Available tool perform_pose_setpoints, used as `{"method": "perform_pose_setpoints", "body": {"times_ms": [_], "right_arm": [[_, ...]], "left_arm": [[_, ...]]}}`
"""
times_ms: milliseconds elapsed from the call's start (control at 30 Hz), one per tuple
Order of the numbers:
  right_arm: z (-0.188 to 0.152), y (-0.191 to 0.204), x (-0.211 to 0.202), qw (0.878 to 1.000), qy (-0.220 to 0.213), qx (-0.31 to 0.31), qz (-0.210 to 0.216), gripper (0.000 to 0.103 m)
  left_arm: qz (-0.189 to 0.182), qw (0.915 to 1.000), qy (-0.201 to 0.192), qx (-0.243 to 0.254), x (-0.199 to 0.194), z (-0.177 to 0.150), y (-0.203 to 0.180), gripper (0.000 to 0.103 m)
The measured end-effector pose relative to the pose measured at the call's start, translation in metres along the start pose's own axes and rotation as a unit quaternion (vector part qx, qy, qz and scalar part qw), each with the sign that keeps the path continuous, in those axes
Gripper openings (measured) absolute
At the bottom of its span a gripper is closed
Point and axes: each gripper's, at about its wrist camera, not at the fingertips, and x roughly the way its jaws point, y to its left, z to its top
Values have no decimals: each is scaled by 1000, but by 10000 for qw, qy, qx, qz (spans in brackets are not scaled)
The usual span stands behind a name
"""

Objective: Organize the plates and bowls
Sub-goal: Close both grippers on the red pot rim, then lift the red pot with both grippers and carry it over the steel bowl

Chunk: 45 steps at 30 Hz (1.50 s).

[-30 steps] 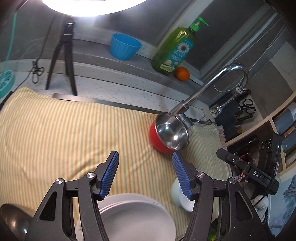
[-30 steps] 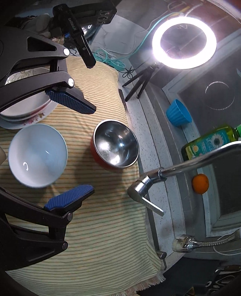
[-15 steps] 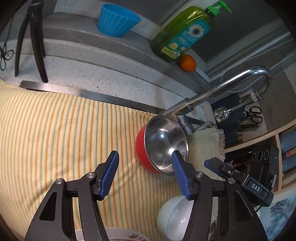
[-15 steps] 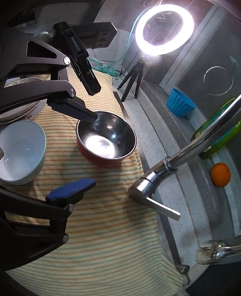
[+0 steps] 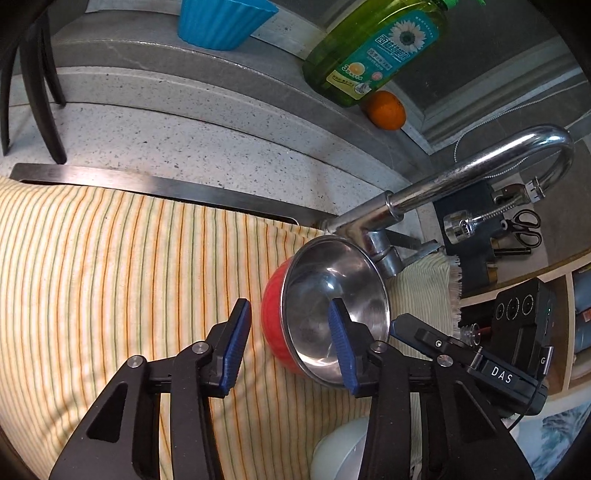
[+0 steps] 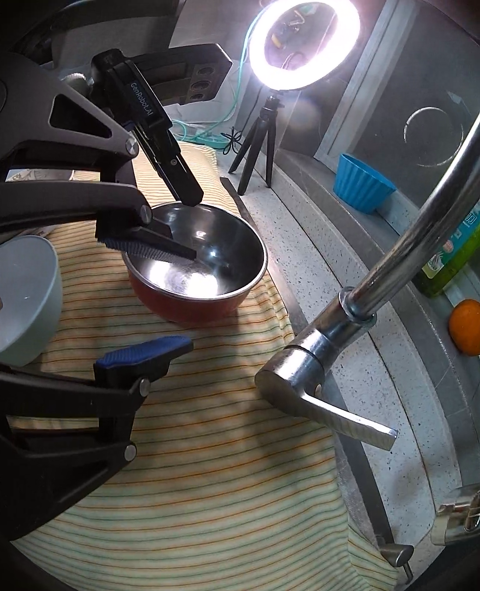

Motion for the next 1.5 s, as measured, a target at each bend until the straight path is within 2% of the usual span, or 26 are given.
{"method": "perform_pose_setpoints", "body": {"times_ms": [167,333,767,1133,1500], "right_arm": [[5,2,8,10000,65,-26,-29,34],[5,5,16,9998,142,-114,-76,19],[1,23,12,9991,70,-353,-225,17],[-18,56,-4,9974,-14,-704,-118,17],[-57,109,-26,9935,-65,-1131,97,17]], "left_arm": [[77,9999,79,96,7,2,0,26],[94,9997,144,158,13,3,-1,21],[154,9995,66,264,4,1,-5,21],[111,9991,-267,304,-34,-10,-2,21],[106,9973,-673,256,-91,-46,10,21]]}}
